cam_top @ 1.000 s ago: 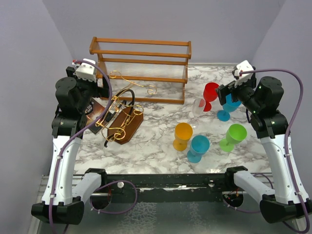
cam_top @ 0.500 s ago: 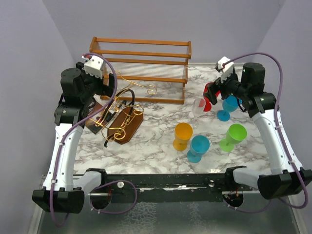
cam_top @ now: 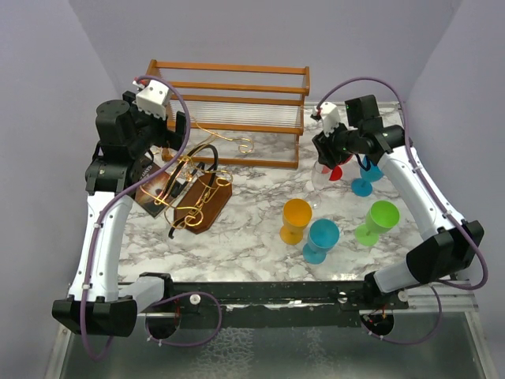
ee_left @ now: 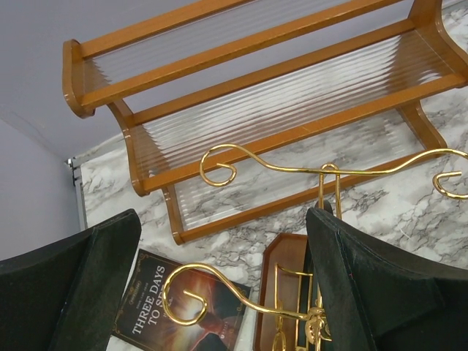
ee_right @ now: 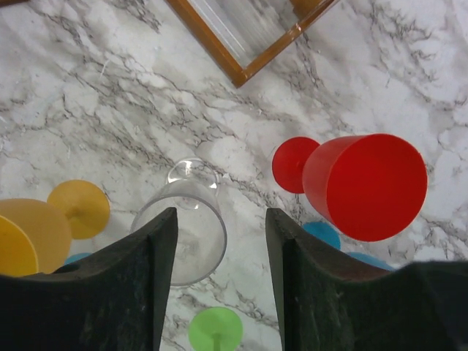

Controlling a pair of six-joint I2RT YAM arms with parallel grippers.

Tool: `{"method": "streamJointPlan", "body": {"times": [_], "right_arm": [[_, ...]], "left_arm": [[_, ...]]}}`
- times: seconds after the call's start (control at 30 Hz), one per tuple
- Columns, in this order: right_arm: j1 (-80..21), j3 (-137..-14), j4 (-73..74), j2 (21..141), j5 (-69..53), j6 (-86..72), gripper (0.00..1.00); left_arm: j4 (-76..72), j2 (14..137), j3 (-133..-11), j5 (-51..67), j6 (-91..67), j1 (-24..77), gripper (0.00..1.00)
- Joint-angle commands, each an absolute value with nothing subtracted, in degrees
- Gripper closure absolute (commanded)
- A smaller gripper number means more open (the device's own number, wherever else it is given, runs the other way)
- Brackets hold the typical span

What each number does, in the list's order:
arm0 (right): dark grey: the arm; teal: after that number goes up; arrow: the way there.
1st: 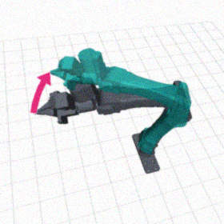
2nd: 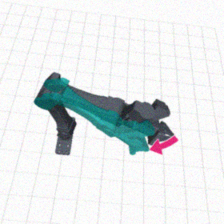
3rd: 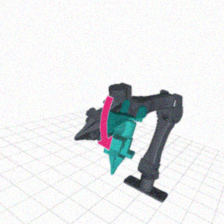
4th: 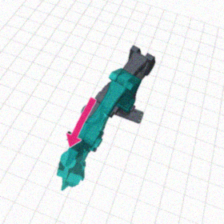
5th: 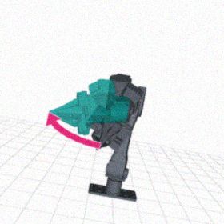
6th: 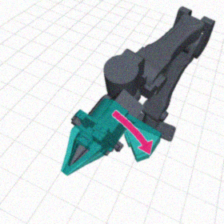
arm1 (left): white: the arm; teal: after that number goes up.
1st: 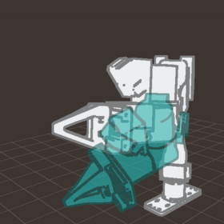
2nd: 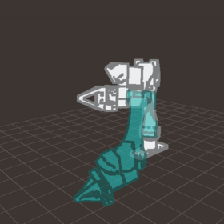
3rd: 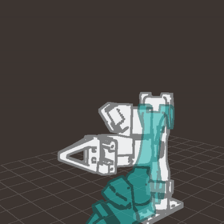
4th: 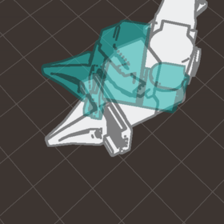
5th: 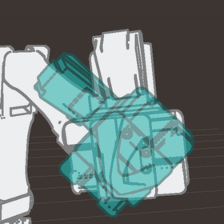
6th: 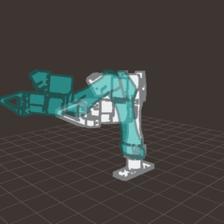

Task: Place the wine glass upside down on the wine glass rack

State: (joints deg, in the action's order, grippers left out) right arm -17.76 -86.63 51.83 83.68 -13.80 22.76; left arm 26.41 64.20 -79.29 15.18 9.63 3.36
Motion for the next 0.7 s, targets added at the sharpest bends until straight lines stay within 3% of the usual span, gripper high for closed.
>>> {"method": "streamJointPlan", "body": {"times": [0.0, 0.43, 0.67], "right_arm": [[-18.15, -88.52, 55.31, 84.57, -9.32, 22.16, 0.52], [-18.11, -88.28, 56.86, 87.25, -8.37, 22.85, 0.73], [-18.15, -88.6, 56.22, 88.98, -10.01, 23.34, 0.8]], "left_arm": [[27.11, 64.42, -80.95, 15.9, 10.02, 2.99, 0.01], [27.06, 64.5, -80.71, 15.69, 10.27, 2.99, 0.01], [26.87, 64.42, -80.51, 15.3, 10.52, 2.99, 0.01]]}}
